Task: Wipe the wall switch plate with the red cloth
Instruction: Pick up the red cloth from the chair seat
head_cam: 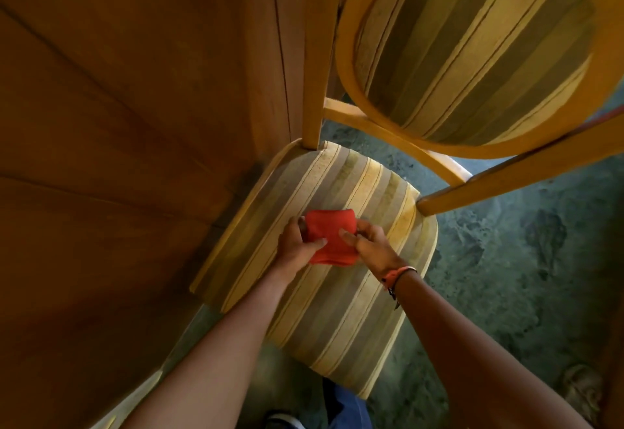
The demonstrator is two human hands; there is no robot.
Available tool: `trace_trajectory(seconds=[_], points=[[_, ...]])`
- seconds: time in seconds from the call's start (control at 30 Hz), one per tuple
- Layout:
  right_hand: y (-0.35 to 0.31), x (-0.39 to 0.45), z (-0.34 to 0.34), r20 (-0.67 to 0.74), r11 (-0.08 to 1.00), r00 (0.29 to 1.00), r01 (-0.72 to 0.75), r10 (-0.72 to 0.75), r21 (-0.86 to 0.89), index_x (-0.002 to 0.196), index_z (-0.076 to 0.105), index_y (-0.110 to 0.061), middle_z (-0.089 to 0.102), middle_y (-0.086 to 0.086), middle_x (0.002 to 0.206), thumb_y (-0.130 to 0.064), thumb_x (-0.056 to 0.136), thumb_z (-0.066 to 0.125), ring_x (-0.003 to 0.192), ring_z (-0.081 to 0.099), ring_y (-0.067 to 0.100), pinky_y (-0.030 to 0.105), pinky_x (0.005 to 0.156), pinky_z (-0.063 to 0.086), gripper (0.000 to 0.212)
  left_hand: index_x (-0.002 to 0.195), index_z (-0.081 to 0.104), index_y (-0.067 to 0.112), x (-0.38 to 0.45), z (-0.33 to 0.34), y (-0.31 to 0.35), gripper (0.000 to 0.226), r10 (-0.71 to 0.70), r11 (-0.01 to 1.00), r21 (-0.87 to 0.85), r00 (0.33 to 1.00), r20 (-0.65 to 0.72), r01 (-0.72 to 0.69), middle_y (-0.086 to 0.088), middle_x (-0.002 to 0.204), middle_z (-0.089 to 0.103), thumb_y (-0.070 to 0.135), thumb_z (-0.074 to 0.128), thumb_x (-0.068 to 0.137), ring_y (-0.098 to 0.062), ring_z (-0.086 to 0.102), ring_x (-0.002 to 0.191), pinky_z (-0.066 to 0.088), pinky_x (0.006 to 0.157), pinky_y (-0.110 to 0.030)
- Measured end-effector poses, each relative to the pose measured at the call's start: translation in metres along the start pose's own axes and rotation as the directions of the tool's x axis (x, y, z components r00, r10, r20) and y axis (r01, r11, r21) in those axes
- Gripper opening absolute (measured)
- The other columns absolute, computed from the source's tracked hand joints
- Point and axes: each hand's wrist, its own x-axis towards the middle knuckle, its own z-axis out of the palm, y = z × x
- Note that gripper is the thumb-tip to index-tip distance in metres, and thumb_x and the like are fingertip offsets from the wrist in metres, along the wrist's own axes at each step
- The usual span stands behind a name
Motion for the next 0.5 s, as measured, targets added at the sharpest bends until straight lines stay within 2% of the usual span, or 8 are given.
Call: trace_trajectory(seconds=[0.07, 0.17, 0.27, 0.4, 0.5], points=[[-0.016, -0.009, 0.000, 0.043, 0.999, 0.998, 0.036, -0.037, 0.037, 0.133, 0.063, 0.005, 0.069, 0.029, 0.131, -0.010, 0.103, 0.059, 0.124, 0.064, 0.049, 0.062, 0.110, 0.051, 0.034, 0.137, 0.049, 0.011, -0.012, -0.012, 0.015, 0.061, 0.041, 0.998, -0.043, 0.999, 0.023, -0.040, -0.010, 0.133, 0.063, 0.010, 0.079, 0.083, -0.027, 0.062, 0.120, 0.052, 0.105, -0.045], [-0.050, -0.024, 0.003, 0.063, 0.991, 0.992, 0.104, -0.110, 0.088, 0.137, 0.059, 0.007, 0.066, 0.030, 0.136, -0.007, 0.103, 0.059, 0.128, 0.062, 0.048, 0.059, 0.114, 0.048, 0.037, 0.129, 0.058, 0.010, -0.036, -0.030, 0.048, 0.052, 0.105, 0.992, -0.066, 0.994, -0.033, -0.107, -0.013, 0.128, 0.068, 0.010, 0.079, 0.082, -0.028, 0.065, 0.117, 0.054, 0.103, -0.045], [-0.097, -0.047, 0.011, 0.059, 0.975, 0.979, 0.187, -0.195, 0.117, 0.139, 0.060, 0.002, 0.067, 0.025, 0.137, -0.009, 0.101, 0.063, 0.125, 0.066, 0.036, 0.052, 0.110, 0.054, 0.039, 0.121, 0.065, 0.013, -0.070, -0.055, 0.086, 0.041, 0.215, 0.969, -0.104, 0.974, -0.077, -0.222, -0.011, 0.122, 0.070, 0.008, 0.079, 0.083, -0.020, 0.069, 0.106, 0.058, 0.093, -0.030], [-0.160, -0.085, 0.027, 0.112, 0.933, 0.933, 0.323, -0.342, 0.158, 0.138, 0.061, -0.001, 0.071, 0.018, 0.132, -0.010, 0.100, 0.063, 0.123, 0.068, 0.034, 0.052, 0.109, 0.054, 0.038, 0.117, 0.066, 0.007, -0.120, -0.092, 0.137, 0.036, 0.326, 0.930, -0.116, 0.928, -0.183, -0.349, -0.005, 0.108, 0.069, 0.012, 0.079, 0.084, -0.009, 0.065, 0.088, 0.054, 0.069, -0.007], [-0.206, -0.117, 0.036, 0.157, 0.888, 0.877, 0.431, -0.454, 0.161, 0.137, 0.061, -0.001, 0.072, 0.019, 0.131, -0.011, 0.101, 0.063, 0.122, 0.069, 0.035, 0.053, 0.105, 0.057, 0.037, 0.110, 0.063, 0.016, -0.163, -0.115, 0.168, 0.032, 0.405, 0.886, -0.128, 0.879, -0.250, -0.445, 0.006, 0.102, 0.066, 0.022, 0.080, 0.084, -0.001, 0.061, 0.088, 0.051, 0.062, -0.003]])
